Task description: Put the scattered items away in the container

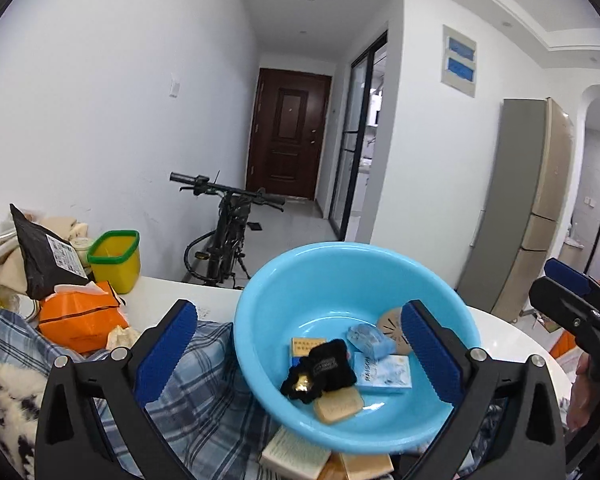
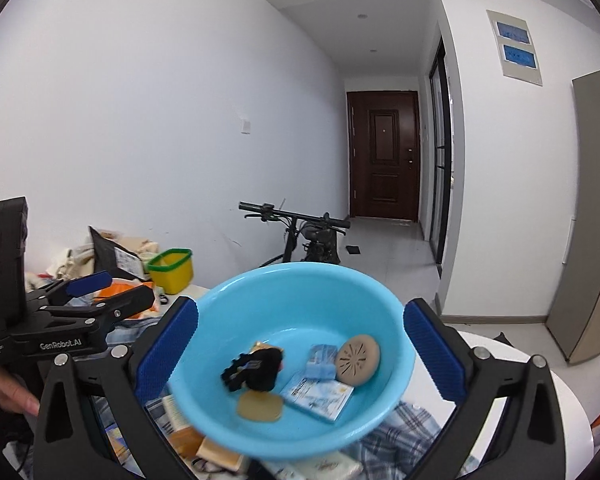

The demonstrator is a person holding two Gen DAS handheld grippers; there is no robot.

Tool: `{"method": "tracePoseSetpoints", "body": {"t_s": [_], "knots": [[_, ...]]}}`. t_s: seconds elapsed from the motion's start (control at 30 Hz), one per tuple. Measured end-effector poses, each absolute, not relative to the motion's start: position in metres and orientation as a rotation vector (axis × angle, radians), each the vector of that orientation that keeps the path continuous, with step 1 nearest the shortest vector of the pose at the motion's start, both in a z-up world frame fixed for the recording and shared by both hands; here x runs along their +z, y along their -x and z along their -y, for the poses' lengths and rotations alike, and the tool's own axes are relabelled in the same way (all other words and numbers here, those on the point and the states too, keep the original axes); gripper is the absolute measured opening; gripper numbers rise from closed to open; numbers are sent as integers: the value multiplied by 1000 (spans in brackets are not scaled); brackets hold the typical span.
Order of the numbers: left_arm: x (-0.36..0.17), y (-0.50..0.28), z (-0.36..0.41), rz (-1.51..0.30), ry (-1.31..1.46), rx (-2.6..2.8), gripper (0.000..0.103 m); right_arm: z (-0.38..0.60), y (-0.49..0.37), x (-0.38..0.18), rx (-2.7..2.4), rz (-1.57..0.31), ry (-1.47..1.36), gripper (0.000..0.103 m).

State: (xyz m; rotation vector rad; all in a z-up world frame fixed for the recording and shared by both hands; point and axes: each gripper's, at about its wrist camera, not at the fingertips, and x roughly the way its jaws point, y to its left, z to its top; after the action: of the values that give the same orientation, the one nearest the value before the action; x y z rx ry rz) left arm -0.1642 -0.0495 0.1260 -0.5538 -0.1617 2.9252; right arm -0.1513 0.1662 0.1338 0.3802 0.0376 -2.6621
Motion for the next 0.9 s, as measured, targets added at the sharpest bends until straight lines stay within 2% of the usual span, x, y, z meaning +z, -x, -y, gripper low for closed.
{"method": "tracePoseSetpoints", "body": {"t_s": [0.27,0.53,0.67,0.9], "knots": [[140,102,43,147,476,2860,103,-193,103,136,-2705,-5,-354,103],[146,89,34,125,441,2852,103,-195,85,136,-2736,-58,-327,103],[137,90,34,129,488,2842,103,-193,76,133,-2724,-86,-318,103],[101,93,30,85,714,2802,103,-196,82,103,-2675,-35,-537,103]]}}
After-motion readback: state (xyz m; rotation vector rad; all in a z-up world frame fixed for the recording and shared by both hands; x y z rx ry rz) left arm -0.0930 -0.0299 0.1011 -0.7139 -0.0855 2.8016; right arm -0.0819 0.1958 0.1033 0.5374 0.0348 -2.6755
